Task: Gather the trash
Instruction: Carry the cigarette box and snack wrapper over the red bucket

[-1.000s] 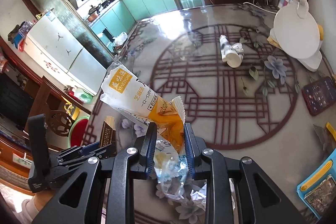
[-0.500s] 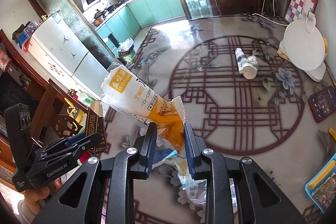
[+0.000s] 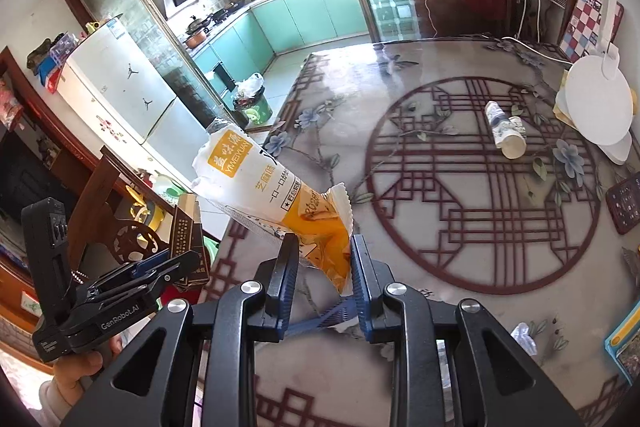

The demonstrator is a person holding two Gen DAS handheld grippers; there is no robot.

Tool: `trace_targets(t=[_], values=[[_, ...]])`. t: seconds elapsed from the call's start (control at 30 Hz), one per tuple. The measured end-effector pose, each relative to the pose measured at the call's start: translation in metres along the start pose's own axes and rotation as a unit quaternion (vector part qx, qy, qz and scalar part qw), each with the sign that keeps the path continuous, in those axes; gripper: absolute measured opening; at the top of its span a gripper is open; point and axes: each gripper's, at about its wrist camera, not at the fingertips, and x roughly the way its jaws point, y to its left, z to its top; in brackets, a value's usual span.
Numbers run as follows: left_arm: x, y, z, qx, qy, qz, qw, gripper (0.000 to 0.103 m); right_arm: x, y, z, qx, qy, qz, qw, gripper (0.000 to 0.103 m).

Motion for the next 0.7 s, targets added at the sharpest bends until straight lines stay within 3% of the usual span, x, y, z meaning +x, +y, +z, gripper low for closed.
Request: trace_targets(t=[0.7], values=[[-0.012, 0.096, 0.005, -0.018, 0.004, 0.0, 0.9998, 0.033, 0.034, 0.106, -0.005, -0.028, 0.004, -0.006, 1.0, 0.023]])
